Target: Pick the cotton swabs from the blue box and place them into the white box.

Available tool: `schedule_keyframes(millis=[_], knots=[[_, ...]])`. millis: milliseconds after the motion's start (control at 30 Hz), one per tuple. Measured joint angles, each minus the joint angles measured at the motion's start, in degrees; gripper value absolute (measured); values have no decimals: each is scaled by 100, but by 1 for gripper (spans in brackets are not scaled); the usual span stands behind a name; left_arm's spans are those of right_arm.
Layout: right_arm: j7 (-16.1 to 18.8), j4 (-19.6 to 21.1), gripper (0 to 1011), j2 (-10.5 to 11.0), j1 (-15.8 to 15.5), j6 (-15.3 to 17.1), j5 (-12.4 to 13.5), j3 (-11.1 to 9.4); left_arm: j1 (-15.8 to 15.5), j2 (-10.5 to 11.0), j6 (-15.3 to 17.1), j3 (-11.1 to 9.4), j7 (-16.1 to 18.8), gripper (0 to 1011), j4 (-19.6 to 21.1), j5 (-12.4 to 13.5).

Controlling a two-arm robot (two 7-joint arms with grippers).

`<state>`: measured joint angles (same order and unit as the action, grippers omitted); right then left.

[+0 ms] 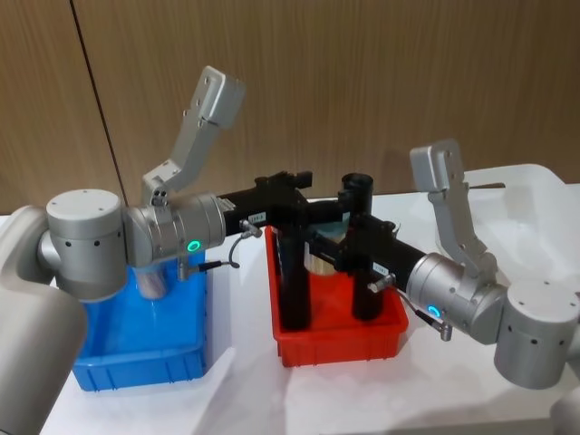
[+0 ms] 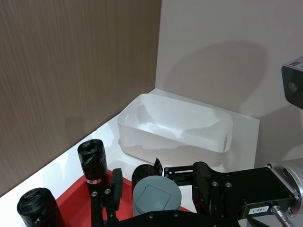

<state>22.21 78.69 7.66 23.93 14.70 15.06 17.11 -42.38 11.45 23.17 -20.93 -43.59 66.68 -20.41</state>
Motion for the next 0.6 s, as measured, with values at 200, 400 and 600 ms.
schedule_keyframes(millis=[200, 400, 600], knots=[[2, 19, 682, 8, -5, -7, 24, 7, -1, 0, 0, 2, 0, 1004, 0, 1], [0, 32, 682, 16, -16, -20, 43, 11, -2, 0, 0, 2, 0, 1004, 0, 1], [-25, 34, 682, 32, -29, -37, 56, 8, -1, 0, 0, 2, 0, 1004, 0, 1]])
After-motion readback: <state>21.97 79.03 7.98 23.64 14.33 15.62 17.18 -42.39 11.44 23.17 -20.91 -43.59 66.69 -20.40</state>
